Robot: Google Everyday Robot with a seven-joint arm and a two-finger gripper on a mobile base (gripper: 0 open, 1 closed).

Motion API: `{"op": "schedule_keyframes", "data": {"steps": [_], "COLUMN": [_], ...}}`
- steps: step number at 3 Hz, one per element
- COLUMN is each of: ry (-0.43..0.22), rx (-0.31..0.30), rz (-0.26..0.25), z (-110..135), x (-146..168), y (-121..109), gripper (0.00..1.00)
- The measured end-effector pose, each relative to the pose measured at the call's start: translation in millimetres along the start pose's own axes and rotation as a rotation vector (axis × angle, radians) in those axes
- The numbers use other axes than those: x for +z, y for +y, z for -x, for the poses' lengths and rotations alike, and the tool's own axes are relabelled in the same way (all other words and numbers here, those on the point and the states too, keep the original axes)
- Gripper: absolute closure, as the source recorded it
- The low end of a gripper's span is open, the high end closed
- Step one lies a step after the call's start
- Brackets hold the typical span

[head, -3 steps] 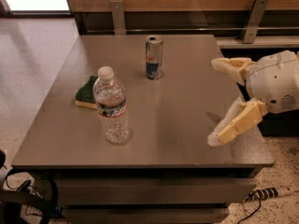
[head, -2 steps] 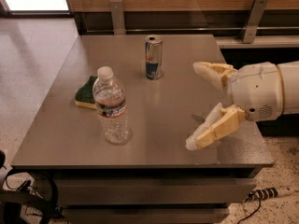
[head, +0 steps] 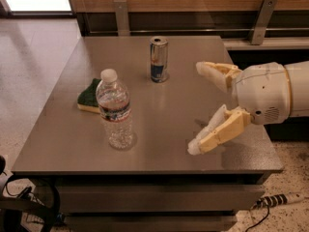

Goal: Knock water bottle over

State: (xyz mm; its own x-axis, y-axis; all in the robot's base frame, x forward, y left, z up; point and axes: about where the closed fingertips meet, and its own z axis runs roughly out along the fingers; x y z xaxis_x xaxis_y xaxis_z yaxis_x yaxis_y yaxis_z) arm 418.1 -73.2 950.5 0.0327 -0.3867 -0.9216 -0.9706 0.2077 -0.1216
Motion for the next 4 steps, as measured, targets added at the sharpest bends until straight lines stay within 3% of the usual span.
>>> {"op": "schedule_keyframes", "data": {"steps": [2, 4], "ry": [-0.12, -0.231], "rx": [0.007, -0.008], "rz": [-0.016, 0.03], "z": [-8.1, -6.7], "x": [27.1, 70.1], "y": [-8.4, -3.9], "gripper": [0.0, 0.0]}}
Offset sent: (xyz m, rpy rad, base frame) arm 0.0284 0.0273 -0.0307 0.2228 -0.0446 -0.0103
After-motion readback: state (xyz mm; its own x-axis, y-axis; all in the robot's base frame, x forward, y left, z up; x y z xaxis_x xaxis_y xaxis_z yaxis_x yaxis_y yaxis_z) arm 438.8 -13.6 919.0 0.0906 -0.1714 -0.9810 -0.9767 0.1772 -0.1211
